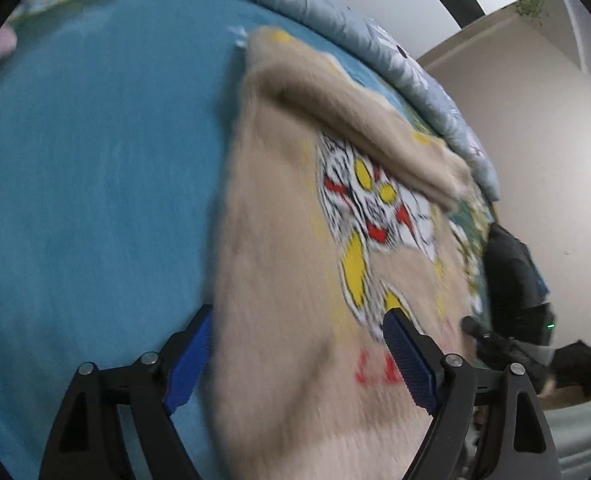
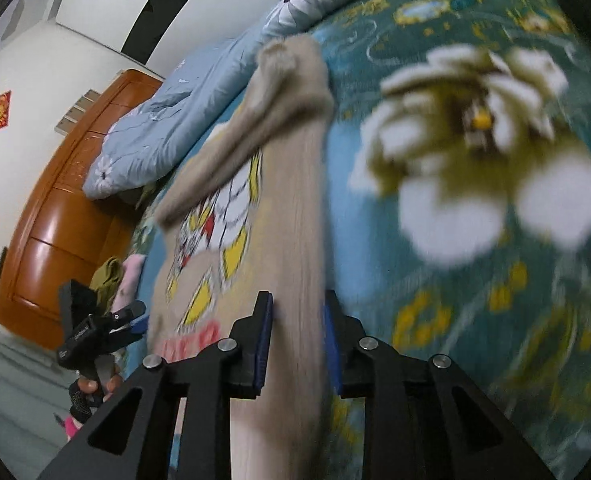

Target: Fold clothes

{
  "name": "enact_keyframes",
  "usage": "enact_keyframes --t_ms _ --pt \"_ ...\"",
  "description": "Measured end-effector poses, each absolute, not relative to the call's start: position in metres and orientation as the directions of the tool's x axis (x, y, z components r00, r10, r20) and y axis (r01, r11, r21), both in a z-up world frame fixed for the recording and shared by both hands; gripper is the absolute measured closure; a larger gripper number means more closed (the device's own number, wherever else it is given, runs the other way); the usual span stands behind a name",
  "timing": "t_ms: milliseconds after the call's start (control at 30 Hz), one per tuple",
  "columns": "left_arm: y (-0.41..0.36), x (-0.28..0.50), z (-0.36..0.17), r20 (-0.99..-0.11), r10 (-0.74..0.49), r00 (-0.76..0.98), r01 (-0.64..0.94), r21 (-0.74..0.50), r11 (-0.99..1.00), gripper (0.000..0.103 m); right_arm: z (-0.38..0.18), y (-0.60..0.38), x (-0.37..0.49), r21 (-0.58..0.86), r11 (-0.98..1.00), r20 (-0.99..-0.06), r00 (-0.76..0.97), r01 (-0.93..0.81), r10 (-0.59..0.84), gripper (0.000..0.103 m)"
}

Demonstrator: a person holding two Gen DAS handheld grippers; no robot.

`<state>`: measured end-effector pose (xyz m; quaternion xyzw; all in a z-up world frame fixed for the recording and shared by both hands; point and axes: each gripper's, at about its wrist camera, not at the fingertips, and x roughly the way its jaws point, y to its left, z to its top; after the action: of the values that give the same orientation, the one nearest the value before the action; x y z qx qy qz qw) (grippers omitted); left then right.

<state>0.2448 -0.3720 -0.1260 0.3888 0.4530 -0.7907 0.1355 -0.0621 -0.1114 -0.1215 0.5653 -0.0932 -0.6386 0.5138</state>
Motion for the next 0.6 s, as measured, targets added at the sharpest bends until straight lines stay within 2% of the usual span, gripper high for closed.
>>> enact_keyframes --t_ms 133,267,433,600 --pt "-0.359 0.256 -0.126 -0.722 0.173 -0.670 0.547 -0.638 -0.542 0.016 -0.124 -0.102 -0.049 0.723 -0.426 -0.604 0.198 0.544 -0.772 0.078" --pt "-0.350 0.265 -0.128 -0.694 0.209 -0.689 0.522 -0.675 -0.521 0.011 -0.126 -0.095 -0.037 0.739 -0.398 -0.586 0.227 0.544 -0.778 0.077" --pt "-0.347 0.278 -0.131 -0.628 0.195 -0.753 0.494 -0.736 -0.463 0.009 -0.128 -0.086 -0.022 0.758 -0.363 -0.563 0.262 0.542 -0.784 0.077" --pt "-0.333 0.270 -0.124 -0.671 0.179 -0.719 0.495 -0.676 -0.546 0.008 -0.129 -0.088 -0.015 0.769 -0.339 -0.544 0.277 0.541 -0.792 0.077"
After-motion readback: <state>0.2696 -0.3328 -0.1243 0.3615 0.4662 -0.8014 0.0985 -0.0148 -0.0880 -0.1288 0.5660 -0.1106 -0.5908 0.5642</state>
